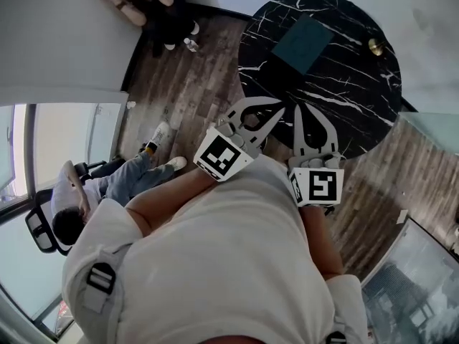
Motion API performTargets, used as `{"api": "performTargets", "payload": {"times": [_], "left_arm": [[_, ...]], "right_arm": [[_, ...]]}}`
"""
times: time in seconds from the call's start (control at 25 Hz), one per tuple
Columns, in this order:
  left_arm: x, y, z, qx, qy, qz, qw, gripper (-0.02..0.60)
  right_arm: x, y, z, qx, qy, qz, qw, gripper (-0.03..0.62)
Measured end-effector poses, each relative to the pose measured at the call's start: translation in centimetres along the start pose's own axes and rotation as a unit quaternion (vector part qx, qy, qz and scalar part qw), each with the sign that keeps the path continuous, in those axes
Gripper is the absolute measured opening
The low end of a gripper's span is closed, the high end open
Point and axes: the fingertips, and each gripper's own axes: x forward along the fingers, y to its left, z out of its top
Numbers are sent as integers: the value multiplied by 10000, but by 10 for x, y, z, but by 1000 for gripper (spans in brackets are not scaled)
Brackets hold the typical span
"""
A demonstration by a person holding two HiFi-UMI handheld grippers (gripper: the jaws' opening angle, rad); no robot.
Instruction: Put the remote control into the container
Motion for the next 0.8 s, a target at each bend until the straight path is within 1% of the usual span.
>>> {"api": "performTargets", "payload": {"times": [0.12, 0.24, 0.4, 0.8], "left_arm": [[1, 5, 3, -44, -46, 49, 10000, 6], [0, 8, 2, -59, -11, 20, 10000, 8], [1, 7, -2, -228, -54, 9, 9997, 8], [2, 8, -10, -296, 26, -61, 9995, 8]], "right_arm": [[-2, -2, 0, 44, 18, -37, 10000, 11], [-1, 0, -2, 63, 36, -40, 10000, 11], [-2, -1, -3, 65, 55, -65, 9999, 11], [1, -3, -12, 136, 144, -132, 9997, 11]]}}
